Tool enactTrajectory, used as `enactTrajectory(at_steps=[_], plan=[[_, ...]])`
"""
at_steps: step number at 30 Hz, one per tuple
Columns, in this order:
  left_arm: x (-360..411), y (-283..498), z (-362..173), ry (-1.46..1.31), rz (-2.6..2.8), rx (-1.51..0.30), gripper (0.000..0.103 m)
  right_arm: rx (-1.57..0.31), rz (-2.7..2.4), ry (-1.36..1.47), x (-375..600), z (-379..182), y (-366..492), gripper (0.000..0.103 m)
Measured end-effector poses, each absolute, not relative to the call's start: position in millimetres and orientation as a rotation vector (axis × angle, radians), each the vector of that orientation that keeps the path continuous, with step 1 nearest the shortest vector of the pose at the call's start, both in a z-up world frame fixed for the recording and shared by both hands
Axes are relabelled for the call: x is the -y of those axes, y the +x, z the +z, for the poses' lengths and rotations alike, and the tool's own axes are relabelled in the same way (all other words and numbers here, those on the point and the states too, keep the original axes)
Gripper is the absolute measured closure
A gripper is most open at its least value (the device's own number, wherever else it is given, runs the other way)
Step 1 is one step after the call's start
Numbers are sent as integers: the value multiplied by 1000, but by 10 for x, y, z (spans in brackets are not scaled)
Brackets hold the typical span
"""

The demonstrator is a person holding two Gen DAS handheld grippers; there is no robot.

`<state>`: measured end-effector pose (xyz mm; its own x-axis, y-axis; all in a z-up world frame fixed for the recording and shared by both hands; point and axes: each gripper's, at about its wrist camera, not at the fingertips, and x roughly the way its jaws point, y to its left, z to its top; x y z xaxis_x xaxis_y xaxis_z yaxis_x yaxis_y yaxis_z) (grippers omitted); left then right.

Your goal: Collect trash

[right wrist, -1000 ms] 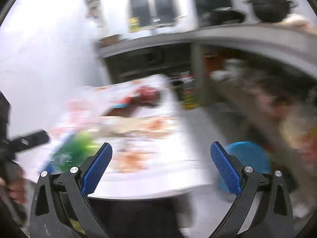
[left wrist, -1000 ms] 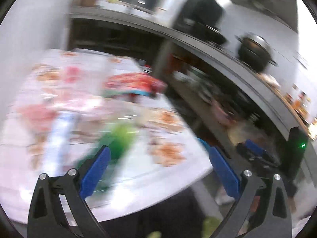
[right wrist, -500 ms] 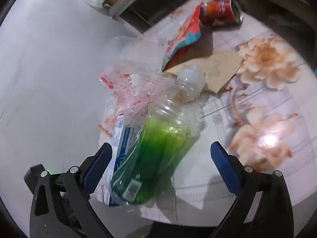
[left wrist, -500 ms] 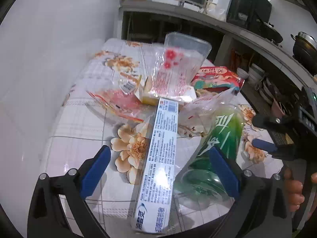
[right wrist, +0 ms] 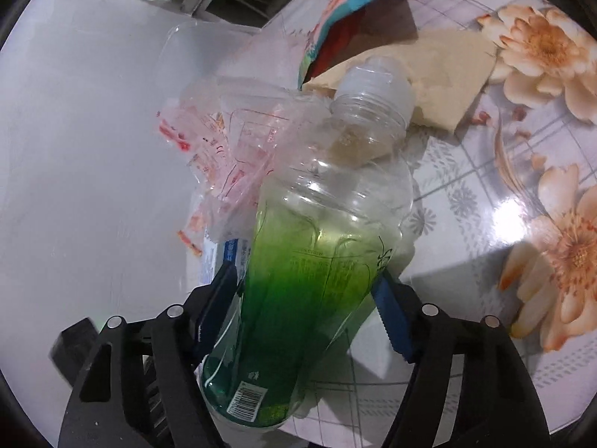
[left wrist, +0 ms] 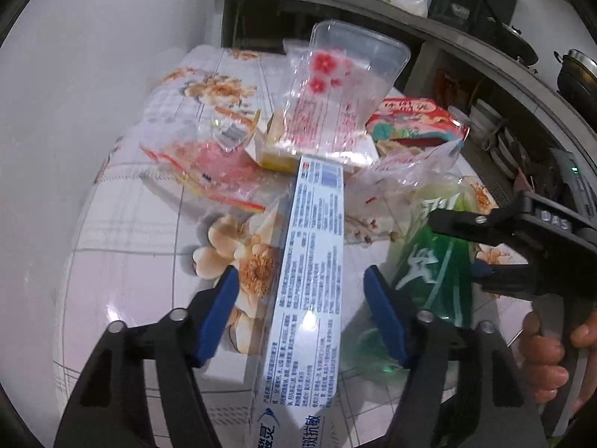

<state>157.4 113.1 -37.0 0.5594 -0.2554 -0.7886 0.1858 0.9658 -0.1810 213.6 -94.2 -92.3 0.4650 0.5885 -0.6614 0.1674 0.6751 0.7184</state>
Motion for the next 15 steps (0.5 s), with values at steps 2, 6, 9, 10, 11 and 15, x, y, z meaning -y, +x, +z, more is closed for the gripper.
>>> enactTrajectory(at_steps=[2, 6, 9, 10, 11, 15], plan=[[-1120, 1573, -417, -86, -267, -969, 46, -1082, 301, 830, 1005, -930, 2096, 39], [-1094, 1530, -458, -96, -286, -1001, 59, -1082, 301, 833, 1135, -936, 1948, 42], [-1086, 1488, -472, -120, -308, -1020, 62, -1074, 291, 822, 1303, -919, 1779, 42], [-1069, 1463, -475, -123, -315, -1024, 62, -1071, 284, 817, 1318, -925, 1796, 43], [-1053, 1446, -477, -121, -318, -1026, 62, -1067, 275, 809, 1359, -921, 1763, 43], [-934, 1385, -484, -128, -362, -1040, 62, -1049, 238, 792, 1509, -911, 1691, 43]])
